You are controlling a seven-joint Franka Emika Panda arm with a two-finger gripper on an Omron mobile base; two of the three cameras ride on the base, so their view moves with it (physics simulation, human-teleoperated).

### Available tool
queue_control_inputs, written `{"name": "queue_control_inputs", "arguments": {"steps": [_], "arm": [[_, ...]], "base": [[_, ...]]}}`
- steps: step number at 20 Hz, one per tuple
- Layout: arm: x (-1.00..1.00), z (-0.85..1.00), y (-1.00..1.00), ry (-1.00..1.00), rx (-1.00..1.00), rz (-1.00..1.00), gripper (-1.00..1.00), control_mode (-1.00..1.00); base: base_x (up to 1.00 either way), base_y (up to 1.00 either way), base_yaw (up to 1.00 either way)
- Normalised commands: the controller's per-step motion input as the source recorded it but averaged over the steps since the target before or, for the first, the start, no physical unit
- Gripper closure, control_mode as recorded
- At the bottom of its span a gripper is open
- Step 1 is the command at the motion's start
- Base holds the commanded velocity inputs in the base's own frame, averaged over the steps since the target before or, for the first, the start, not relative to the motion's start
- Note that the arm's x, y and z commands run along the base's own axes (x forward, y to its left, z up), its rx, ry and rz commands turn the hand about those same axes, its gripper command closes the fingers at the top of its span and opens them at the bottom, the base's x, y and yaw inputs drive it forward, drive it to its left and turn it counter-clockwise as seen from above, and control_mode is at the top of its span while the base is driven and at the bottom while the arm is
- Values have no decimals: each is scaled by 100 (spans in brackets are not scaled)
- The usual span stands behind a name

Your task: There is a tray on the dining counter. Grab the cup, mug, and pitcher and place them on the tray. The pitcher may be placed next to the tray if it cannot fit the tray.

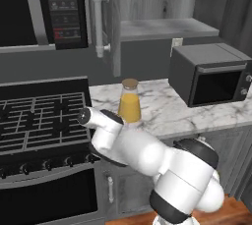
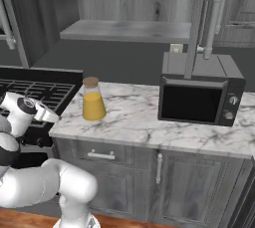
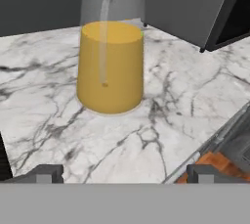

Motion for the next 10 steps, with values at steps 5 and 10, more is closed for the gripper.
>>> {"name": "queue_control_inputs", "arguments": {"steps": [5,10], "arm": [[64,0,15,3,-5,-13,-100,-100],[61,-5,0,0,-4,-14,-100,-100]], "base": [[0,0,0],[0,0,0]]}}
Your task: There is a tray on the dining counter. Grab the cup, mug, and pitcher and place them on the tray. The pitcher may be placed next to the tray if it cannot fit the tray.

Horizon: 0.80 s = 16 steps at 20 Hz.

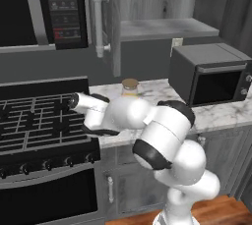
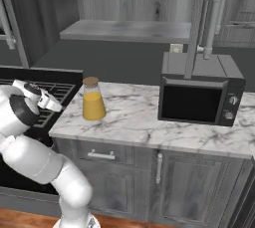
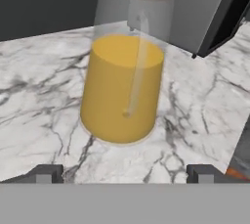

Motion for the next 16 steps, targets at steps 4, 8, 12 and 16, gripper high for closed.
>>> {"name": "queue_control_inputs", "arguments": {"steps": [4,8,12,16], "arm": [[33,-14,0,-4,-2,-16,-100,-100],[10,-9,-3,-8,0,-15,-100,-100],[8,-1,-2,-9,0,-15,-100,-100],[18,0,-16,-6,0,-11,-100,-100]], "base": [[0,0,0],[0,0,0],[0,0,0],[0,0,0]]}}
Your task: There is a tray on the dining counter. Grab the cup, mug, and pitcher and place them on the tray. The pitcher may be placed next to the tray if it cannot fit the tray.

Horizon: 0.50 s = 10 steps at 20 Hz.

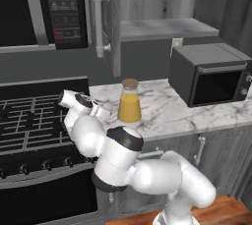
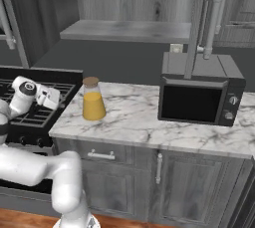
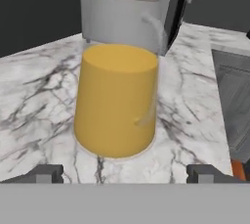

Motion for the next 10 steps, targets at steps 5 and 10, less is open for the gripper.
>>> {"name": "queue_control_inputs", "arguments": {"steps": [5,10], "arm": [[19,-2,-36,0,0,-2,-100,-100],[2,-7,-45,0,0,4,-100,-100]], "base": [[0,0,0],[0,0,0]]}}
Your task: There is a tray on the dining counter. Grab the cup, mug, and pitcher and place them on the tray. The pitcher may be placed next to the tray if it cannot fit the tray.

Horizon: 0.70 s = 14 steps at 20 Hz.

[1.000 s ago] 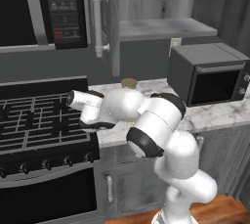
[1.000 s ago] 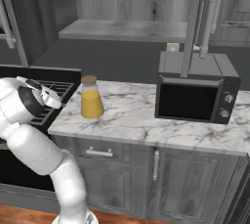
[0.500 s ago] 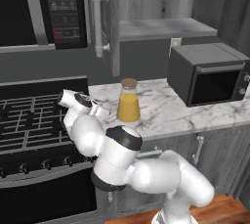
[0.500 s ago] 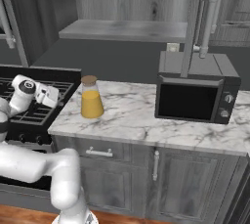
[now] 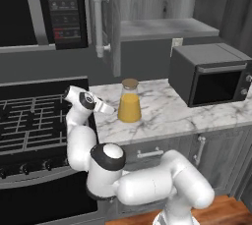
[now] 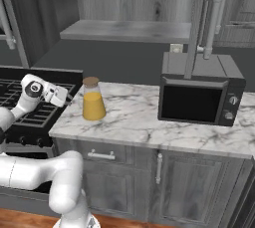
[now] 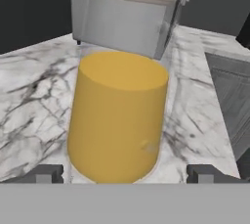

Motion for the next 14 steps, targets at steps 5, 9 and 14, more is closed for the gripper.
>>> {"name": "queue_control_inputs", "arguments": {"steps": [5,9,14], "arm": [[-9,-4,-36,-2,0,9,-100,-100],[-21,0,-36,-5,0,9,-100,-100],[-16,0,-28,-5,0,8,-100,-100]], "base": [[0,0,0],[0,0,0],[0,0,0]]}}
